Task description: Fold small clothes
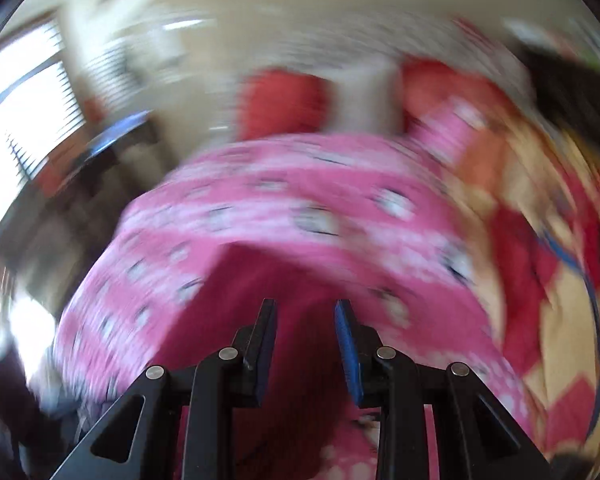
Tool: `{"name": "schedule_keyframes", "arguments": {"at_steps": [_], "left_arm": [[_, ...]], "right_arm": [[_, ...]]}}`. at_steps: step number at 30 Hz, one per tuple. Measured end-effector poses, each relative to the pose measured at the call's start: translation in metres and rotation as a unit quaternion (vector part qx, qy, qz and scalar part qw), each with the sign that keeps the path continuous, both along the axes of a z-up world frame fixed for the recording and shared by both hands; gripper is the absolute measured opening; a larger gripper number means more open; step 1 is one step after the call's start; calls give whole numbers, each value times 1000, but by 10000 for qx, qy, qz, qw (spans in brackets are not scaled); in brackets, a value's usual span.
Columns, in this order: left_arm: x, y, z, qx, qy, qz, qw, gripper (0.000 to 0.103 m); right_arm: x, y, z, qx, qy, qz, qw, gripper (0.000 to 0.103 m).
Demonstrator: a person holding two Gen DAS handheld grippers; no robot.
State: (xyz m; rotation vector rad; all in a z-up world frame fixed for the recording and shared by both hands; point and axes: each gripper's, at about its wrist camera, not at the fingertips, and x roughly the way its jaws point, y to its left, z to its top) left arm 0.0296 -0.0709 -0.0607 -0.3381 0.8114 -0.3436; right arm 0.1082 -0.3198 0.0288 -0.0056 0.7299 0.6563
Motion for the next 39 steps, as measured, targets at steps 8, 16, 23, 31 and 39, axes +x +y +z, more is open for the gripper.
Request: {"name": "schedule_keyframes", "arguments": {"at_steps": [8,16,23,31,39], "left_arm": [[-3,-18,-22,71,-27,-165,9998,27],[-7,-10,-16,60,-93,-183,9998,27],[7,2,-8,-207,41,-227,9995,27],[-3,-5,-22,-180,-46,-300,9994,27],[4,1,-7,-329,5,-382,9987,27]], "right_arm": [[1,30,-100,-924,795,200,9923,29],[-30,15,-68,-87,398,42,9992,29],[-59,31,-78,-737,68,362,9966,30],[-70,8,-17,-252,-575,162,9979,30],[-65,32,-95,-688,75,597,9958,31]]}}
